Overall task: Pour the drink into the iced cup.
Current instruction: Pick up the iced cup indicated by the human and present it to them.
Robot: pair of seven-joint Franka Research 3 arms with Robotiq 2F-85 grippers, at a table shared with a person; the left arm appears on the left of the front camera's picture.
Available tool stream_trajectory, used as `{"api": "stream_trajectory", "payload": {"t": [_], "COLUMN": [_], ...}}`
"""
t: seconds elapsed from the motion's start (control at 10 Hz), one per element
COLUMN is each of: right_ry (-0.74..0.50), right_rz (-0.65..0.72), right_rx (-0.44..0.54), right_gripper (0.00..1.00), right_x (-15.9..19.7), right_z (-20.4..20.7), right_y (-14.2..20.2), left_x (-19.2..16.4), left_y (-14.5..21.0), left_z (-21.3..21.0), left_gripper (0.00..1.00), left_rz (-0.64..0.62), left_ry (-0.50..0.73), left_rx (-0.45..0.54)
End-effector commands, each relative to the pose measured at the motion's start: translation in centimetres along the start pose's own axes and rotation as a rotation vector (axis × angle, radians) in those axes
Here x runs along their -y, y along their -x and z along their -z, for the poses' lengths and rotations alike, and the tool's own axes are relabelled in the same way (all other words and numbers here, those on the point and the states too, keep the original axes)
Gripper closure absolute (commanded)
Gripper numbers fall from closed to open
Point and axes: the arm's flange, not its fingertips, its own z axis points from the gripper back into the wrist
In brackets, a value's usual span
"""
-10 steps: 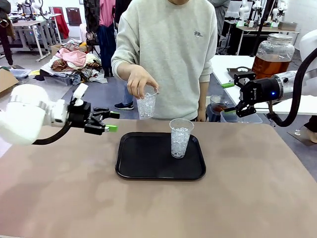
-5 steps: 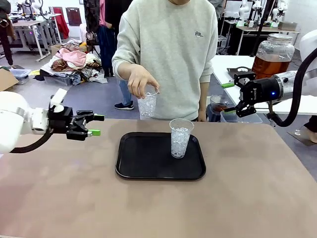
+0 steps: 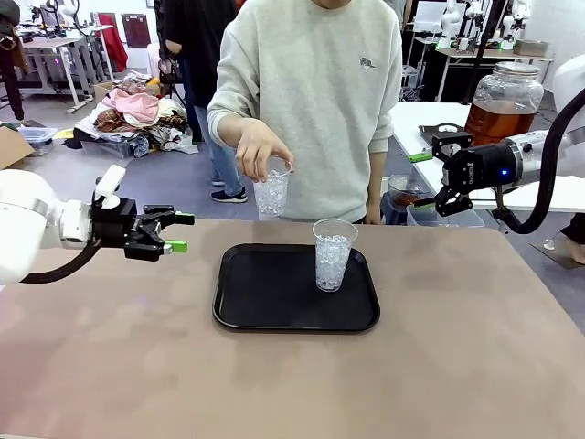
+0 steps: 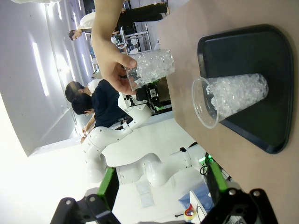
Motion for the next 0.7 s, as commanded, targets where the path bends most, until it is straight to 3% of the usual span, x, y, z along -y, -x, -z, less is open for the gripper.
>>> {"api": "stream_trajectory", "payload": {"t": [0.0,0.6], "right_ry": [-0.001,-0.001], "right_rz": [-0.001,-0.001], "right_rx": [0.000,0.000], "right_gripper": [0.00,0.00], "right_x": [-0.10,-0.10], "right_z": [0.01,0.01], "right_y": [0.07,0.07], "left_x": [-0.11,-0.11], "left_y": [-0.23,-0.23], "left_z": [0.18,0.18], "left_gripper": [0.00,0.00], "left_rz": [-0.006,-0.006], "left_ry": [-0.010,-0.010], "left_rx": [-0.003,-0.003]}}
